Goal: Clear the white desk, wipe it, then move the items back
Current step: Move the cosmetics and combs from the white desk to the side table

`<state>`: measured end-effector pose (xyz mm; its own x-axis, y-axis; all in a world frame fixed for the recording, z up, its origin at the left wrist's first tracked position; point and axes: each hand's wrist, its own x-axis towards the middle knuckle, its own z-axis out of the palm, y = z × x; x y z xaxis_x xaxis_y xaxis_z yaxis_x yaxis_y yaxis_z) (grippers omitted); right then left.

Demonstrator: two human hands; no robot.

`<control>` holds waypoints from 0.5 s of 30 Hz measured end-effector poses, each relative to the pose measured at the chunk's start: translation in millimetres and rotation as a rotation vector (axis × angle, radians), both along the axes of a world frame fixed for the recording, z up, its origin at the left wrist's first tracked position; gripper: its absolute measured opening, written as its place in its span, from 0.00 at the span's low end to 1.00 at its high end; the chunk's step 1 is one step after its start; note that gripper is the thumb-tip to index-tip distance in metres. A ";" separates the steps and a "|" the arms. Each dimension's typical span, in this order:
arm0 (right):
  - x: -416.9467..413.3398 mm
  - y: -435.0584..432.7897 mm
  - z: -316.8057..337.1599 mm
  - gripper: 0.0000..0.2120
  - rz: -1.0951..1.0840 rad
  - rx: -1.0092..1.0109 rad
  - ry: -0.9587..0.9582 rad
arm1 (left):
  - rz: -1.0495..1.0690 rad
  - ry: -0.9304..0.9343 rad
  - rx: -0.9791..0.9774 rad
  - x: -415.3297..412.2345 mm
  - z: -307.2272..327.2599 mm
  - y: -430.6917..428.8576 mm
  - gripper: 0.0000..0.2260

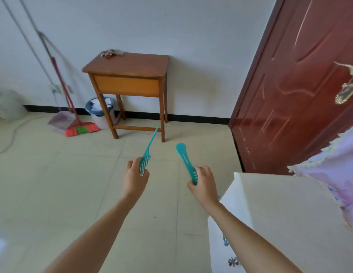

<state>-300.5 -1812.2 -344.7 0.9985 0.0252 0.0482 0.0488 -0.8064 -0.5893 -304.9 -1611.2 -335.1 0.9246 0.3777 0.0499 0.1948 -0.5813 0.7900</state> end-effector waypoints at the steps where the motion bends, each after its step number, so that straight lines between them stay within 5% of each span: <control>1: 2.3 14.1 5.6 0.22 0.031 -0.001 -0.017 | 0.033 -0.011 0.005 -2.7 5.5 14.1 0.19; 15: -1.9 222.0 99.5 0.23 0.263 0.007 -0.297 | 0.192 -0.217 0.017 -49.0 90.1 214.3 0.20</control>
<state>-302.4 -1590.2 -245.2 0.9004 0.2770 0.3353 0.4227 -0.7394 -0.5241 -353.8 -1397.0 -245.0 0.8030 0.5424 0.2469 0.1300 -0.5637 0.8157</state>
